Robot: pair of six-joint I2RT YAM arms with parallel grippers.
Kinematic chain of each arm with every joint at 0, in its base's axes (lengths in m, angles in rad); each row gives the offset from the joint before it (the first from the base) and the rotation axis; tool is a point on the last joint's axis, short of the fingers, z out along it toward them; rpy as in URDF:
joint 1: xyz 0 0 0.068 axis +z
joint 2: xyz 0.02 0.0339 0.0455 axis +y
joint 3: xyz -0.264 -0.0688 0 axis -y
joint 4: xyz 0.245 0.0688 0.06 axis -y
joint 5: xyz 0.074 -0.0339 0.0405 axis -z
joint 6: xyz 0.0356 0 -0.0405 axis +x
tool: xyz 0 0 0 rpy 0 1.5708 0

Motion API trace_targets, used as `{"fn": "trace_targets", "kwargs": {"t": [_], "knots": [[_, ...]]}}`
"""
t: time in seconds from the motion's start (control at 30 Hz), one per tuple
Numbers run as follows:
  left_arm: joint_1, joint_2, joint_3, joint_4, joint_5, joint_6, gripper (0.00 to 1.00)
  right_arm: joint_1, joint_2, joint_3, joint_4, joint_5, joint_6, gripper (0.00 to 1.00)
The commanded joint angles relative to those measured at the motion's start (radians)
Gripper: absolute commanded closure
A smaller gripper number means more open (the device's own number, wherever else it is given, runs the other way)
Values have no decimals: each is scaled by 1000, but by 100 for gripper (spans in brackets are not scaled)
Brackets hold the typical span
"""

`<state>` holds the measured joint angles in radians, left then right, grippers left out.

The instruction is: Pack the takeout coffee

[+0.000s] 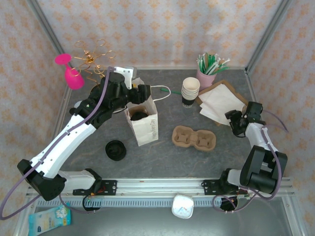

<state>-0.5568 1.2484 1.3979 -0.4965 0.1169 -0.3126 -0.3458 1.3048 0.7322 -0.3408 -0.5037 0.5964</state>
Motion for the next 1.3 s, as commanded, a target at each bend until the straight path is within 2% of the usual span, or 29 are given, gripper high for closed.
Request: {"fn": "trace_targets", "kwargs": {"t": [0.0,0.17,0.23,0.4,0.53,0.6,0.7,0.8,0.87,1.03,1.13,1.27], "knots": [[-3,1,14,14,-28,12,29,-5,3,24,21,12,6,55],[-2,1,21,8,-42,15,29,-4,-35,27,41,4,14,93],[-2,5,30,6,-46,22,29,-5,-53,47,39,-6,9,100],[-2,12,74,-7,-79,91,26,-2,-118,124,19,-84,1,100],[-11,16,112,11,-40,173,20,36,-192,239,-36,-135,-19,100],[-34,24,135,13,-28,219,17,64,-207,305,-84,-123,-26,100],[-98,49,180,13,-25,302,16,99,-217,394,-113,-171,-17,100],[-201,80,212,34,-55,391,14,149,-217,493,-151,-195,-25,100],[-261,104,223,67,-33,442,12,203,-218,562,-167,-199,-21,100],[-319,168,241,173,22,492,9,339,-205,665,-153,-208,0,100],[-355,253,336,134,27,527,8,413,-179,727,-139,-220,4,100],[-358,339,406,123,-55,528,8,499,-155,805,-145,-190,-9,100]]}}
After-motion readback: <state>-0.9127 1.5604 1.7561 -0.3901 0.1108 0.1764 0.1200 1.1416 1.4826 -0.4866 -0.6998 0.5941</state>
